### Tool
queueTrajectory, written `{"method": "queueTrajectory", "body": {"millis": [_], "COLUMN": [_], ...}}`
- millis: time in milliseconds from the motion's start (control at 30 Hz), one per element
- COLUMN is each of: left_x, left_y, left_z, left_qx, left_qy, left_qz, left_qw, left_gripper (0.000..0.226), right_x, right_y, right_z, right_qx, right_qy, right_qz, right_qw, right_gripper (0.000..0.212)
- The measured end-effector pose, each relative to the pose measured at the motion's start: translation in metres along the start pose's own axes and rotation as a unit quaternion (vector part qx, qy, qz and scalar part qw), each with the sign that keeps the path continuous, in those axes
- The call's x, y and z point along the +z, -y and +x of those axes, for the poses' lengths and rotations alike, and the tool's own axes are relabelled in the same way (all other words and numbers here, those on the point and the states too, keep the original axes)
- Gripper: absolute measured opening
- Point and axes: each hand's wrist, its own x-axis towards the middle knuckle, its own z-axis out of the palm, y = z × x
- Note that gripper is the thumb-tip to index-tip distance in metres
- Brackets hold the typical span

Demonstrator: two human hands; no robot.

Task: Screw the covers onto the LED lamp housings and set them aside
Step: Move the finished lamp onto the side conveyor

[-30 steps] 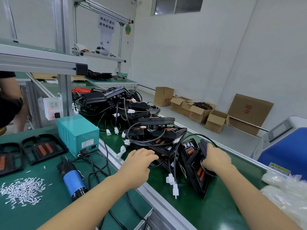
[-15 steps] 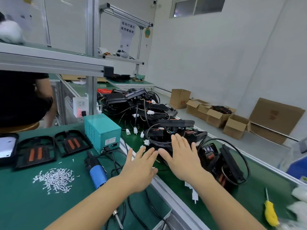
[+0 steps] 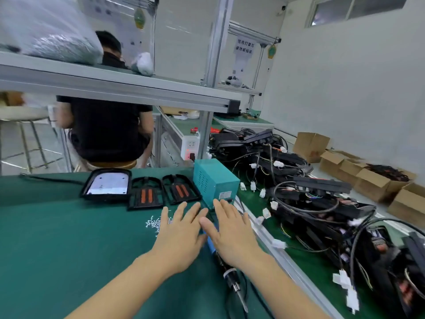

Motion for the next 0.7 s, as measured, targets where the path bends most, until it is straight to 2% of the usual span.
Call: {"method": "queueTrajectory", "body": {"millis": [267, 533, 633, 700], "left_x": [-0.002, 0.015, 0.026, 0.030], "left_y": [0.092, 0.177, 0.203, 0.215], "left_z": [-0.052, -0.102, -0.120, -0.128], "left_qx": [-0.107, -0.221, -0.262, -0.286], "left_qy": [-0.019, -0.017, -0.020, -0.038], "left_qz": [-0.009, -0.016, -0.025, -0.043], "left_qw": [0.994, 0.975, 0.965, 0.957], "left_gripper": [0.058, 0.059, 0.058, 0.056], "right_x": [0.043, 0.087, 0.094, 0.095], "right_y": [0.096, 0.168, 0.184, 0.195], "right_z": [0.022, 0.040, 0.057, 0.076], "right_qx": [-0.106, -0.170, -0.184, -0.191], "right_qy": [0.015, 0.058, 0.038, -0.004], "right_qz": [0.062, 0.028, 0.006, -0.011], "right_qw": [0.992, 0.983, 0.982, 0.981], "right_gripper": [0.069, 0.066, 0.065, 0.064]}}
